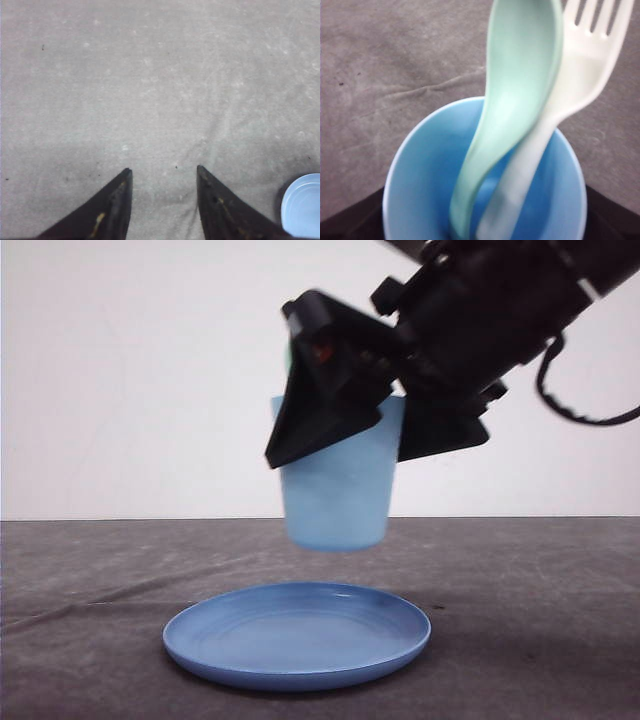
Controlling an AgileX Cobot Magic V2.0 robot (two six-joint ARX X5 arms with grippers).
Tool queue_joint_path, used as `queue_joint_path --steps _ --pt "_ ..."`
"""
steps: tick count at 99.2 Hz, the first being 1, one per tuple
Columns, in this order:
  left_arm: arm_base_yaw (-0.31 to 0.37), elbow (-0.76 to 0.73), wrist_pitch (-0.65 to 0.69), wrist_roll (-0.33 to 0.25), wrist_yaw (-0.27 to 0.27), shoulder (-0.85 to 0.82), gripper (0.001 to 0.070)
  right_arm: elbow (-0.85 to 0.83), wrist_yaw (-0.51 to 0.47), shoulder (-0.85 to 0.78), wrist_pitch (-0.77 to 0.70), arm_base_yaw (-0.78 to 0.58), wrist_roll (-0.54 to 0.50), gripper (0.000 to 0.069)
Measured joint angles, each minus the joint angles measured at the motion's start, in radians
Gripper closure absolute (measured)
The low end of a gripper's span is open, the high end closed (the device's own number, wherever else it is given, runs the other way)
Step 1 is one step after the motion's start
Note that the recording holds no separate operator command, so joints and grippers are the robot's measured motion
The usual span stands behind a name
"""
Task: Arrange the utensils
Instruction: 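Lower the cup onto the plate center and open the right gripper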
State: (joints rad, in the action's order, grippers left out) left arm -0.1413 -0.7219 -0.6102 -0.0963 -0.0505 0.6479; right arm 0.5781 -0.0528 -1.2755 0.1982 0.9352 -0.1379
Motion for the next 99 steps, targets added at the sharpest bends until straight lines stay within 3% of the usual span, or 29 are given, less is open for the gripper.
queue_joint_path --steps 49,75,83,99 --pt "0.0 0.0 0.0 0.0 0.0 0.0 0.048 0.0 0.007 -0.229 0.159 0.004 -0.001 0.0206" --pt "0.0 0.0 0.0 0.0 0.0 0.0 0.048 0.0 0.012 -0.246 0.188 0.006 -0.018 0.0204" --pt "0.0 0.0 0.0 0.0 0.0 0.0 0.048 0.0 0.026 -0.246 0.188 0.006 -0.021 0.0171" --pt "0.0 0.0 0.0 0.0 0.0 0.0 0.048 0.0 0.034 -0.248 0.18 0.007 -0.025 0.0029"
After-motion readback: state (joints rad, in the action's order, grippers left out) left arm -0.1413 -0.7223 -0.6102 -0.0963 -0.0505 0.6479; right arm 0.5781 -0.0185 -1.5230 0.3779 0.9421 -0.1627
